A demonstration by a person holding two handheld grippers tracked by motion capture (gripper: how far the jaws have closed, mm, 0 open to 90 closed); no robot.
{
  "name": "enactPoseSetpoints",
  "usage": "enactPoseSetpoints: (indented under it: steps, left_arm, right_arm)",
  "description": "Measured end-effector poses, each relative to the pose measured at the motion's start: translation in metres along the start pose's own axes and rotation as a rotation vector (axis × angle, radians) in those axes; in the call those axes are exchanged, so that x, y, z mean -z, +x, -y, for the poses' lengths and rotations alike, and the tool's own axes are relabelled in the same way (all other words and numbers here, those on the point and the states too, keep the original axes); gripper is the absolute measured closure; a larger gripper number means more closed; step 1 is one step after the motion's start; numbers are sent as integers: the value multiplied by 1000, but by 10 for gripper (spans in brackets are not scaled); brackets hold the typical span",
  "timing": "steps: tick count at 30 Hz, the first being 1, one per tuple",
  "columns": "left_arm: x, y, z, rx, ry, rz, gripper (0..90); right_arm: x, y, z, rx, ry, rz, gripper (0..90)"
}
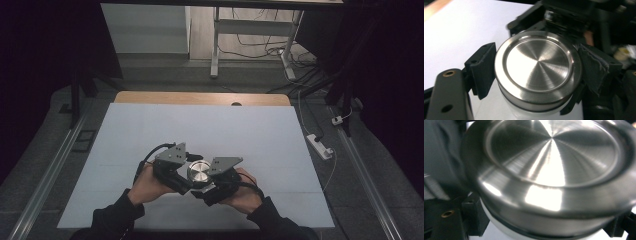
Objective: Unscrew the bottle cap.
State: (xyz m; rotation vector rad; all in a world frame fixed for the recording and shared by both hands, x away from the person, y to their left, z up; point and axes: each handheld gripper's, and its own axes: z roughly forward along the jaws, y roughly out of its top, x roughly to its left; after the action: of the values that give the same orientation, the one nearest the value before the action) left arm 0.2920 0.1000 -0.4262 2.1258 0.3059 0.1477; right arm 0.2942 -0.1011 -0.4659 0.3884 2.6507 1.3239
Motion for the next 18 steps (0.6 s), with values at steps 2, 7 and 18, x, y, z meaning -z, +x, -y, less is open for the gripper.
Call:
enactPoseSetpoints:
  steps: [2, 7, 18]
  left_arm:
    - [-2, -4, -2, 10, 10, -48, 200]
    - [-6, -7, -4, 49, 4, -116, 199]
    - [0, -1, -7, 107, -31, -171, 0]
  right_arm:
    - [0, -1, 0, -9, 4, 35, 144]
    - [-1, -1, 0, -53, 0, 95, 144]
    - [-1, -6, 3, -85, -31, 84, 144]
